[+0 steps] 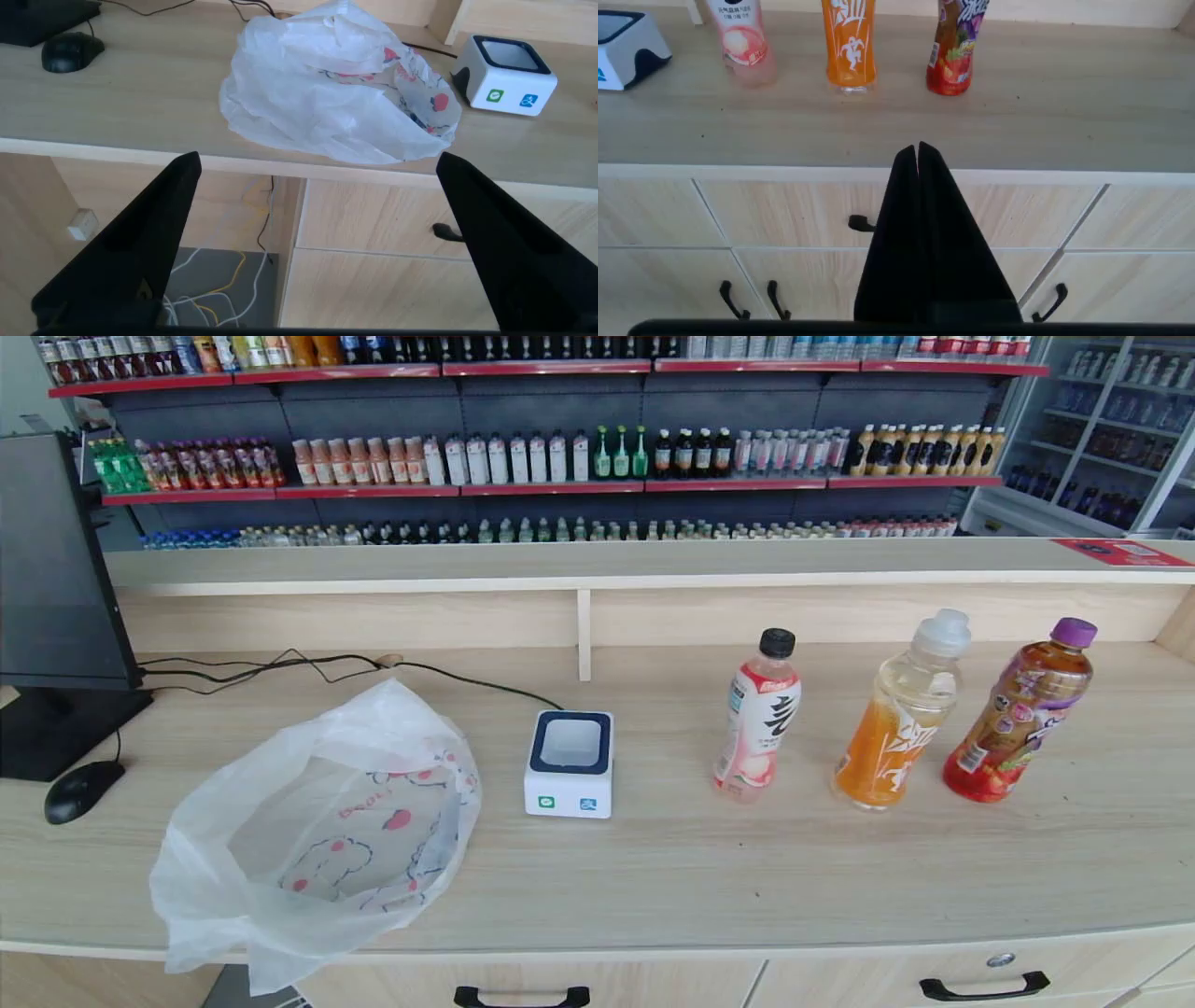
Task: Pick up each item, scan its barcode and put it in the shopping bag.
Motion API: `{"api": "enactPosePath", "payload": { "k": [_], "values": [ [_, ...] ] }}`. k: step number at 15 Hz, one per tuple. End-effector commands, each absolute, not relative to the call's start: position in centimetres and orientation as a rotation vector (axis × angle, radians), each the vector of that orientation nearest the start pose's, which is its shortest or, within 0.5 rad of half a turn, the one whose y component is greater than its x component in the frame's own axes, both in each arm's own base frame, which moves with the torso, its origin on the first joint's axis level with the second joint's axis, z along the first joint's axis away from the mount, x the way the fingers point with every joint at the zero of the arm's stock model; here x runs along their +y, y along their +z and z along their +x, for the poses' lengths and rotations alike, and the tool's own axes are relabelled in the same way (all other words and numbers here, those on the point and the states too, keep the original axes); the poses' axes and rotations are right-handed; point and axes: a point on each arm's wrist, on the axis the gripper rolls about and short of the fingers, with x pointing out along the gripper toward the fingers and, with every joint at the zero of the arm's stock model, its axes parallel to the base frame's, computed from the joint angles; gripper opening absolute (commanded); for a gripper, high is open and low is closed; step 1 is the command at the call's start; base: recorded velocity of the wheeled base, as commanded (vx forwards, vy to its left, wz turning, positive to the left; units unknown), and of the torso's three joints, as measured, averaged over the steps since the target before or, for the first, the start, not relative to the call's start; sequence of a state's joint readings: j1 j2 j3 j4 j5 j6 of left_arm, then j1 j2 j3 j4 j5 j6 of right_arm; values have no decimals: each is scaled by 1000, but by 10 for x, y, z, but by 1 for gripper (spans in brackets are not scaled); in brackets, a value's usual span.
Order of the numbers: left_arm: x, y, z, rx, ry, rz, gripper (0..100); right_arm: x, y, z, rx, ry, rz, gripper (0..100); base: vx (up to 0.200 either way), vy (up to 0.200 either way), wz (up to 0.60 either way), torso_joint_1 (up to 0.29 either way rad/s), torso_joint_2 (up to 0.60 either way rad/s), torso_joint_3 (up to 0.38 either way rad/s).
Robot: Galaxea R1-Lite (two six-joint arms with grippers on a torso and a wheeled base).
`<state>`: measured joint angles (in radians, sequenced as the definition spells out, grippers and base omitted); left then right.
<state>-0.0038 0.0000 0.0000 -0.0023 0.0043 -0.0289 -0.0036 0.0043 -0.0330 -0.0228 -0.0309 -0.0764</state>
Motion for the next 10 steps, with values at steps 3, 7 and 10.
{"api": "enactPosePath", "payload": {
  "k": [3, 7, 10],
  "values": [
    [0, 76, -23, -3, 0, -28, 100, -1, 142, -18, -81, -1, -59, 0, 0, 0, 0, 0, 0, 0],
    [0, 76, -23, -2, 0, -28, 100, 2, 186, 44, -184, 22, -36, 0, 0, 0, 0, 0, 0, 0],
    [0, 76, -23, -2, 0, -28, 100, 8, 214, 102, -250, 60, -30, 0, 0, 0, 0, 0, 0, 0]
  ]
}}
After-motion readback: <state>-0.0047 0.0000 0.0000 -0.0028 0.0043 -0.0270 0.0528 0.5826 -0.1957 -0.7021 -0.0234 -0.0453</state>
